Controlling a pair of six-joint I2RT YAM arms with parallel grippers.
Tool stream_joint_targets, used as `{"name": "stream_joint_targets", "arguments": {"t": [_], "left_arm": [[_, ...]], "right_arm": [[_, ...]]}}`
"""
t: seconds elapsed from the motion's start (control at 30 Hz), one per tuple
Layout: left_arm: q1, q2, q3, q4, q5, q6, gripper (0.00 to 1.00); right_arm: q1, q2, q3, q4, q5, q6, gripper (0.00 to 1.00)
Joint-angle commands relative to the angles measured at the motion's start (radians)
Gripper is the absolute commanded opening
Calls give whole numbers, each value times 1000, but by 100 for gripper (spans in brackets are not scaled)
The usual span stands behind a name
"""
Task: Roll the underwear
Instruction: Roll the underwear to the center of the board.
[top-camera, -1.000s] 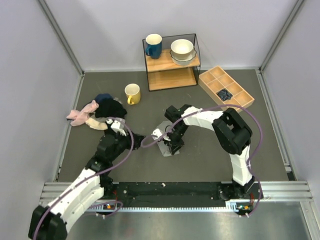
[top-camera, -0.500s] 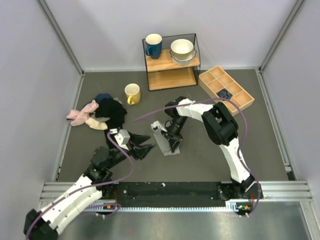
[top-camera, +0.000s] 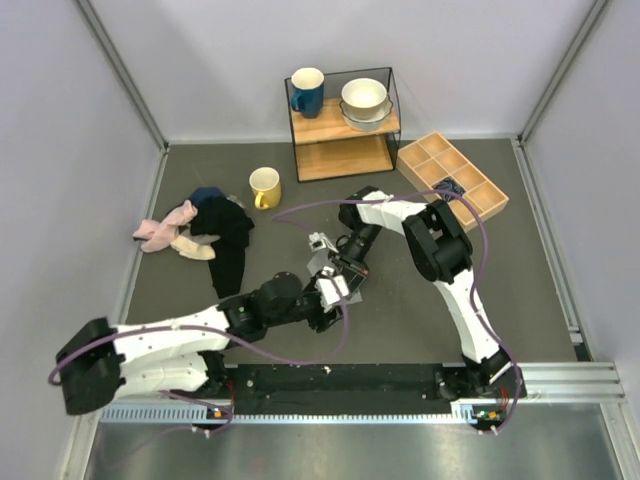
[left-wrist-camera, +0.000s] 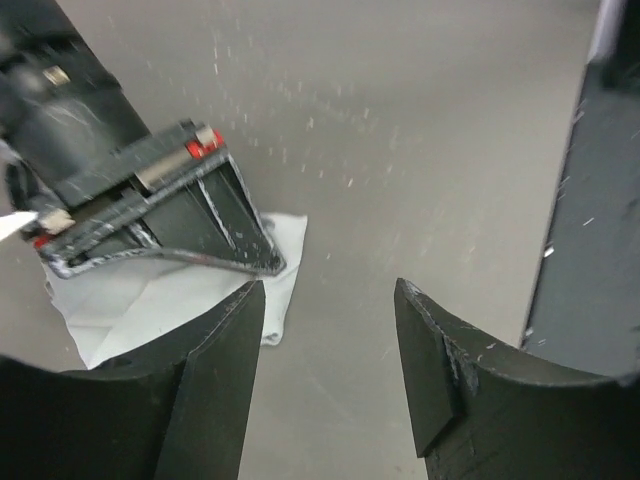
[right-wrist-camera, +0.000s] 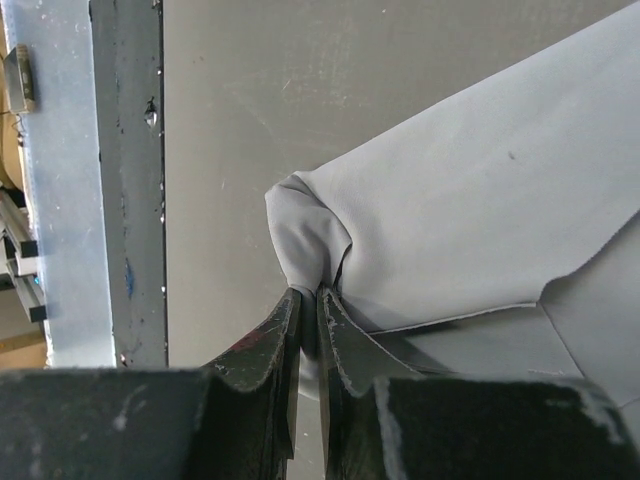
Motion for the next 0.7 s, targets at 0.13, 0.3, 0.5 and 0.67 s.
{"name": "stream_joint_targets", "arguments": {"t": [0.13, 0.3, 0.5, 0.67], "left_arm": [[-10, 300, 164, -148, -116, 132, 60], [-8, 419, 237, -178, -214, 140, 60], [-7, 511, 313, -254, -214, 163, 58], [-8, 549, 346, -300, -205, 127, 56]], "right_arm": [[-1, 33, 52, -154, 1, -42, 10], [-1, 36, 49, -158, 8, -49, 10], [-3, 36, 49, -160, 8, -52, 10], [-3, 35, 50, -161, 6, -53, 11]]}}
